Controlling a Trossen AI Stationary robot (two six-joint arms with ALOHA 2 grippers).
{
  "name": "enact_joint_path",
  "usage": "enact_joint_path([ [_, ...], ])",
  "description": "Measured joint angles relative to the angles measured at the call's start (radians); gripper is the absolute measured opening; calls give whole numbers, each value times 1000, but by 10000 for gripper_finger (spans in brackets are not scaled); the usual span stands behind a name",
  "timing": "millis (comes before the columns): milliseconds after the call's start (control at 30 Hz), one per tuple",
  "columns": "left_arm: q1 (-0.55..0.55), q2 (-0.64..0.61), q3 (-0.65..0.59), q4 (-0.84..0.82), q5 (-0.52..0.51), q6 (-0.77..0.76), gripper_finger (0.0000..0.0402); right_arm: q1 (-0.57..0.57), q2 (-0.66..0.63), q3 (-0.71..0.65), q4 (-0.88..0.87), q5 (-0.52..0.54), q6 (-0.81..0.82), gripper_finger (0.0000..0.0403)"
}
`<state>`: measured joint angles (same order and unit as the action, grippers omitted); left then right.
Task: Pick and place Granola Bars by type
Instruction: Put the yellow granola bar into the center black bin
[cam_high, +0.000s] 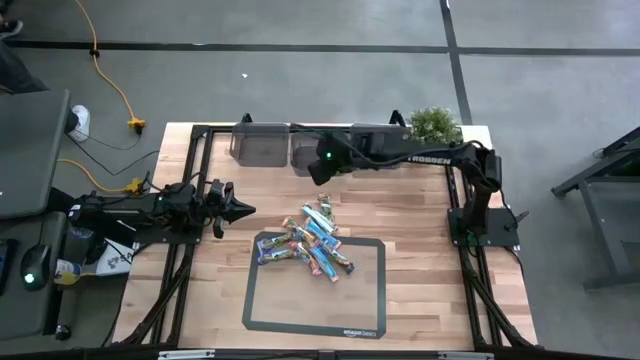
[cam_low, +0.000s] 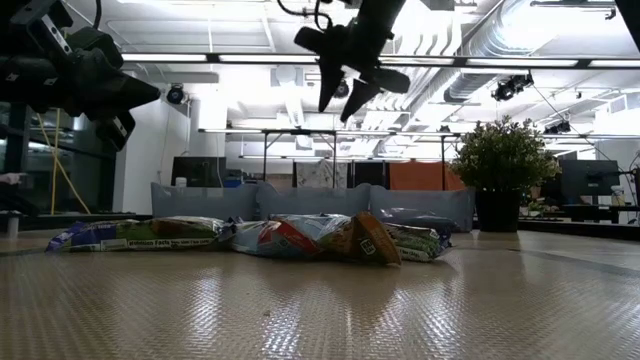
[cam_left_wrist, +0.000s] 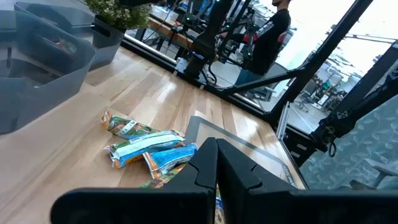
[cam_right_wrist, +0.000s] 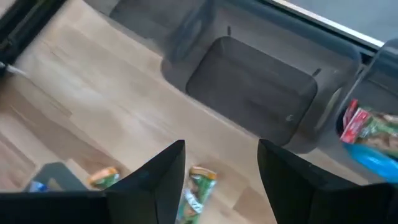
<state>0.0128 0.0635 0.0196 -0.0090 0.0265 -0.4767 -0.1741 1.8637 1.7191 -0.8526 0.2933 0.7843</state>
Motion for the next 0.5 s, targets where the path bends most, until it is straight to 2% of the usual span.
enact_joint_path([
  [200, 0, 0, 0, 0, 0, 0, 1, 53, 62, 0, -4, 2, 108, 183],
  [500, 0, 0, 0, 0, 0, -7, 1, 41, 183, 0, 5, -138, 161, 183],
])
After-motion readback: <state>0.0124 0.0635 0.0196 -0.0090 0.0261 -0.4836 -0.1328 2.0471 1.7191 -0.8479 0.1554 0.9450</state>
